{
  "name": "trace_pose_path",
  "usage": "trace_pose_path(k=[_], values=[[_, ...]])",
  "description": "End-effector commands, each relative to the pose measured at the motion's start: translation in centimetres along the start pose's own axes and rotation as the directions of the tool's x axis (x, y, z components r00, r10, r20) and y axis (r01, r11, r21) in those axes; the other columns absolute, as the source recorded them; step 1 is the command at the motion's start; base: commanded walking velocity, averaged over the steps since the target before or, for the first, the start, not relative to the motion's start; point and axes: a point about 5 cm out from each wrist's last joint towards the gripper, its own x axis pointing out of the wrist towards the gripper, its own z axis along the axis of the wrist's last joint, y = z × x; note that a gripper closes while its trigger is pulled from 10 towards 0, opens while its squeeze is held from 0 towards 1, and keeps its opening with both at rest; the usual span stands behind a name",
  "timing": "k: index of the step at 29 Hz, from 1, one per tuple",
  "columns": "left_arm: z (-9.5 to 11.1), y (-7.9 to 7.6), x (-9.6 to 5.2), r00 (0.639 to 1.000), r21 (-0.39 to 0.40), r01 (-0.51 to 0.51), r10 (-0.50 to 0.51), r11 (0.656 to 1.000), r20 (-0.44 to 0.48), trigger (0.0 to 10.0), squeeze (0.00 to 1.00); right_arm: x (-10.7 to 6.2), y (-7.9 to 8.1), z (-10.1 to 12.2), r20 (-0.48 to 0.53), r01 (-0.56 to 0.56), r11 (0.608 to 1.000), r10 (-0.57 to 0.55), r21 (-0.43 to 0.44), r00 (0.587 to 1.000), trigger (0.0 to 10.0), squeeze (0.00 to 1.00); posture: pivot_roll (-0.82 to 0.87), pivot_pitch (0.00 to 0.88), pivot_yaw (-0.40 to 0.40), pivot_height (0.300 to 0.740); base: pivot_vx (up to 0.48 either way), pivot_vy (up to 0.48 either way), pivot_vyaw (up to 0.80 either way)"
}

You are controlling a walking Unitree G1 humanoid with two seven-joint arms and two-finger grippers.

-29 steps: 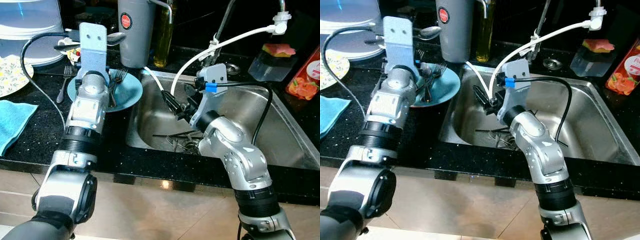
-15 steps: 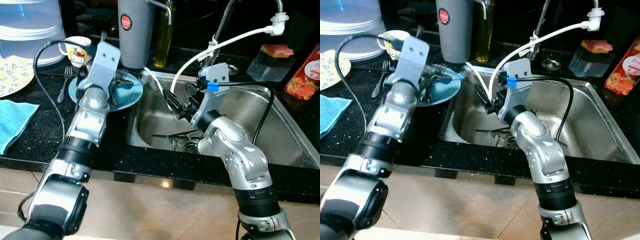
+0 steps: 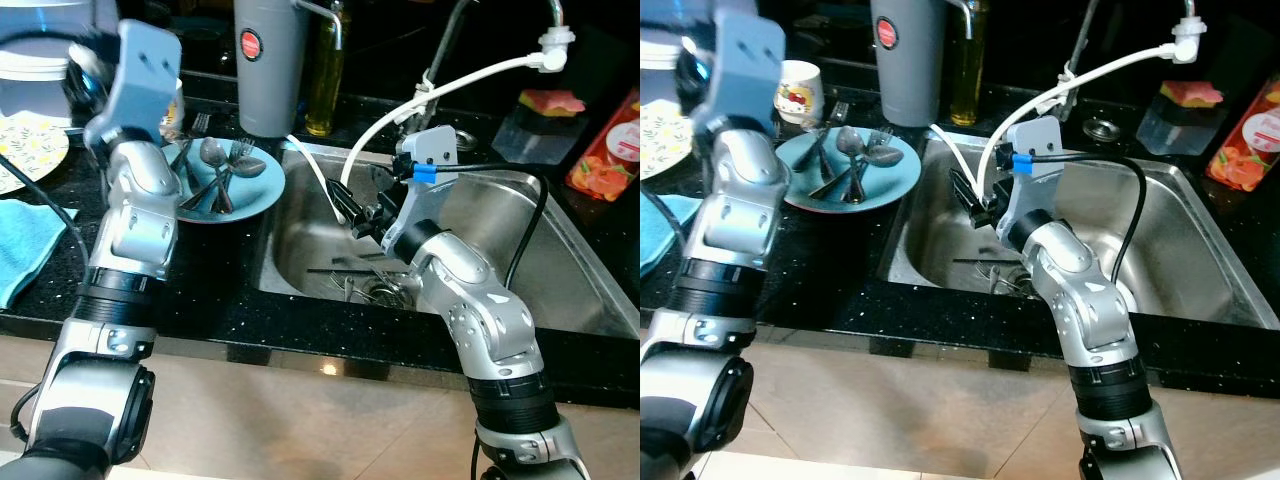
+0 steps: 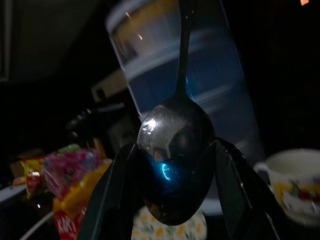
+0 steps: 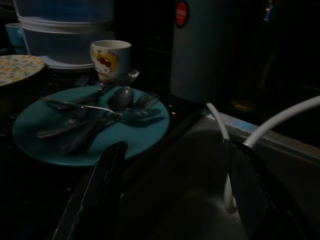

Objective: Kitchen organization

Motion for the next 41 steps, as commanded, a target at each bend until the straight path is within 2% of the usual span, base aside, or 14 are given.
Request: trace_pose_path(k=[1,11,12,13,16,19,21,22,26,31,32,33,34,41], values=[[0.9,0.2,0.0,0.999,-0.011,-0.012,0.013,1.000,0.053,10.0,0.00,0.1,-0.1,0.1,0.003,0.005,1.000,-0.005,-0.005,1.000,10.0,0.00,0.21,0.005,-0.089,0.740,0.000,0.000,0.00],[2.1,-3.6,-2.9,0.944,-0.130,0.315,-0.297,0.940,0.144,10.0,0.00,0.1,-0.3,0.1,0.001,0.011,1.000,-0.011,-0.007,1.000,10.0,0.00,0.21,0.012,-0.083,0.740,0.000,0.000,0.00],[2.2,-4.7,-3.9,0.904,-0.161,0.421,-0.399,0.893,0.152,10.0,0.00,0.0,-0.4,0.0,0.000,0.022,1.000,-0.022,-0.008,1.000,10.0,0.00,0.21,0.015,-0.080,0.740,0.000,0.000,0.00],[2.1,-6.6,-5.8,0.797,-0.240,0.603,-0.589,0.761,0.135,10.0,0.00,-0.2,-1.1,0.0,-0.001,0.074,0.997,-0.074,-0.011,0.997,10.0,0.00,0.20,0.019,-0.079,0.740,0.000,0.000,0.00],[1.9,-8.0,-7.4,0.678,-0.342,0.712,-0.728,0.613,0.104,10.0,0.00,-0.4,-2.7,0.1,0.000,0.188,0.982,-0.188,-0.014,0.982,10.0,0.00,0.20,0.024,-0.083,0.740,0.000,0.000,0.00],[1.9,-8.3,-7.8,0.652,-0.352,0.731,-0.750,0.585,0.107,10.0,0.00,-0.4,-3.5,0.1,-0.003,0.235,0.972,-0.235,-0.022,0.972,10.0,0.00,0.20,0.025,-0.084,0.740,0.000,0.000,0.00],[1.8,-9.0,-8.8,0.573,-0.398,0.774,-0.812,0.492,0.111,10.0,0.00,-0.6,-4.9,0.0,-0.010,0.327,0.944,-0.328,-0.047,0.945,10.0,0.00,0.20,0.029,-0.086,0.740,0.000,0.000,0.00],[1.8,-9.0,-8.8,0.573,-0.398,0.774,-0.812,0.492,0.111,10.0,0.00,-0.6,-4.9,0.0,-0.010,0.327,0.944,-0.328,-0.047,0.945,10.0,0.00,0.20,0.029,-0.086,0.740,0.000,0.000,0.00],[1.5,-10.2,-10.1,0.460,-0.460,0.808,-0.882,0.370,0.099,10.0,0.00,-1.9,-8.2,-0.1,-0.005,0.568,0.814,-0.572,-0.121,0.820,10.0,0.00,0.20,0.038,-0.090,0.740,0.000,0.000,0.00],[1.0,-10.8,-10.7,0.400,-0.487,0.811,-0.915,0.323,0.060,10.0,0.00,-2.6,-9.2,0.0,0.024,0.656,0.737,-0.662,-0.161,0.749,10.0,0.00,0.19,0.042,-0.089,0.740,0.000,0.000,0.00],[0.8,-10.9,-11.0,0.383,-0.485,0.817,-0.922,0.312,0.052,10.0,0.29,-2.7,-9.3,0.0,0.028,0.669,0.726,-0.674,-0.159,0.738,10.0,0.00,0.19,0.042,-0.089,0.740,0.000,0.000,0.00],[0.8,-10.9,-11.0,0.383,-0.485,0.817,-0.922,0.312,0.052,10.0,0.29,-2.7,-9.3,0.0,0.028,0.669,0.726,-0.674,-0.159,0.738,10.0,0.00,0.19,0.042,-0.089,0.740,0.000,0.000,0.00],[0.5,-11.1,-11.3,0.371,-0.488,0.817,-0.928,0.308,0.036,10.0,0.93,-2.8,-9.4,0.0,0.029,0.676,0.720,-0.680,-0.156,0.732,10.0,0.00,0.19,0.042,-0.089,0.740,0.000,0.000,0.00],[0.8,-10.8,-11.3,0.375,-0.527,0.802,-0.924,0.283,0.074,10.0,1.00,-2.8,-9.3,0.2,0.055,0.688,0.711,-0.689,-0.145,0.723,10.0,0.00,0.19,0.046,-0.090,0.740,0.000,0.000,0.00]])
